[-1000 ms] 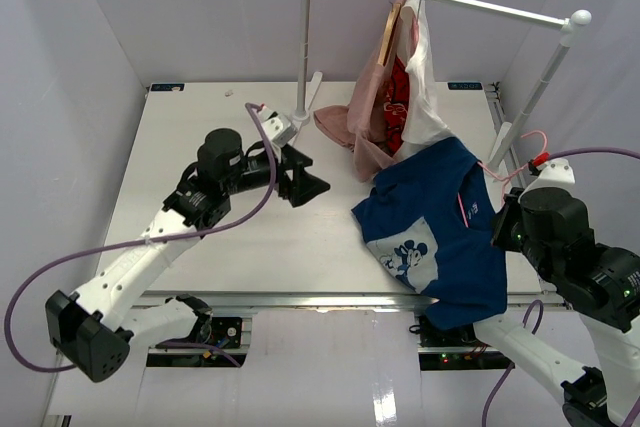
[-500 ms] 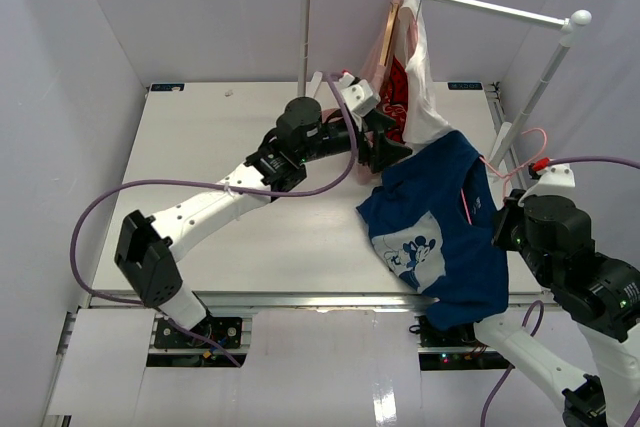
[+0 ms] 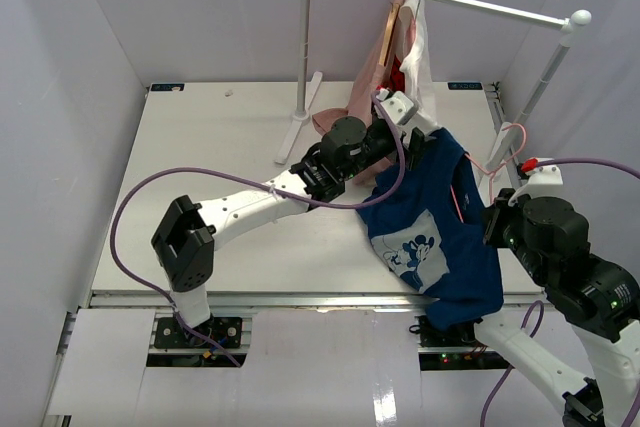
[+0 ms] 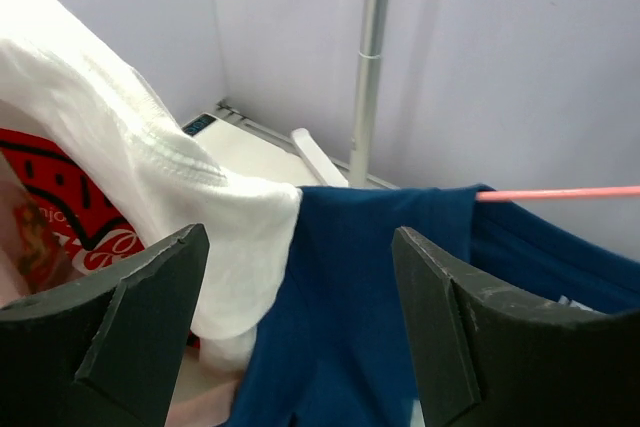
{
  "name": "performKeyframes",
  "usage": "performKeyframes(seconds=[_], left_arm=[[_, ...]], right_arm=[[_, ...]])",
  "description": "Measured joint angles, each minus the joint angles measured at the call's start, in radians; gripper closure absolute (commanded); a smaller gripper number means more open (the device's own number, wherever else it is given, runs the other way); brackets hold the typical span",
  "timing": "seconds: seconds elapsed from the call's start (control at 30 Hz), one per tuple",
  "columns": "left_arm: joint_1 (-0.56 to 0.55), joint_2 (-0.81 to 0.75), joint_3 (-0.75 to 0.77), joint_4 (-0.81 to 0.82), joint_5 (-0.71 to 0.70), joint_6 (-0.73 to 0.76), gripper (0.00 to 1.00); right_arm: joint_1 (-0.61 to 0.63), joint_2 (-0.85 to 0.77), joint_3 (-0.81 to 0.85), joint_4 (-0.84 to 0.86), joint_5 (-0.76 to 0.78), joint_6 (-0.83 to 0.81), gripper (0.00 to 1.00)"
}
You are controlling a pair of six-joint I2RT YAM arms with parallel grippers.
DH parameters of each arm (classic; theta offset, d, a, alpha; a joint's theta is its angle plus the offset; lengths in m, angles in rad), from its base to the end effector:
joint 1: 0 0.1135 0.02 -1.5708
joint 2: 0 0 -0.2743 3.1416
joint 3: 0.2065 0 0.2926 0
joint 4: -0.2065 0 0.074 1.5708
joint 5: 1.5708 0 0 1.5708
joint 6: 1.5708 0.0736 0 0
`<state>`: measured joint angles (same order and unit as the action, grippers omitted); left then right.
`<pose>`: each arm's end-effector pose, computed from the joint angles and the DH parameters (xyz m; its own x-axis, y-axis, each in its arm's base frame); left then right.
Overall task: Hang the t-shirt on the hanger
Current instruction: Place the hanger at the clothesline.
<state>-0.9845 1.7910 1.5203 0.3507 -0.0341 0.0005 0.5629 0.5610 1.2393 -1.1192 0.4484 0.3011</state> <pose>0.2892 -0.4309 0.3742 0.0446 -0.0663 -0.9968 0.8137 0.5813 -0.0022 0.1016 0.0264 0.4260 -0.3890 0.0706 -0.9185 -0.0355 0.9952 0.0915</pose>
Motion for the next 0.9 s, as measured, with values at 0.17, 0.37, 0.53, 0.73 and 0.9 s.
performKeyframes(seconds=[0.17, 0.37, 0.53, 0.73, 0.9], left_arm=[[-0.006, 0.084, 0.051, 0.074, -0.166, 0.054, 0.15], [-0.001, 0.184, 0.128, 0.094, -0.304, 0.095, 0.56], [0.01, 0.195, 0.136, 0.082, -0.355, 0.099, 0.86], [0.044, 0.176, 0.12, 0.052, -0.407, 0.117, 0.92], [0.103, 0.105, 0.072, 0.014, -0.41, 0.124, 0.94]], right_arm=[[0.0, -0.011, -0.002, 0.001, -0.01, -0.016, 0.92], [0.0, -0.011, -0.001, 0.001, -0.011, -0.028, 0.92], [0.0, -0.011, 0.001, 0.0, 0.002, -0.038, 0.92], [0.0, -0.002, 0.001, -0.003, 0.065, -0.065, 0.92], [0.0, 0.095, 0.023, -0.037, 0.174, -0.071, 0.92]])
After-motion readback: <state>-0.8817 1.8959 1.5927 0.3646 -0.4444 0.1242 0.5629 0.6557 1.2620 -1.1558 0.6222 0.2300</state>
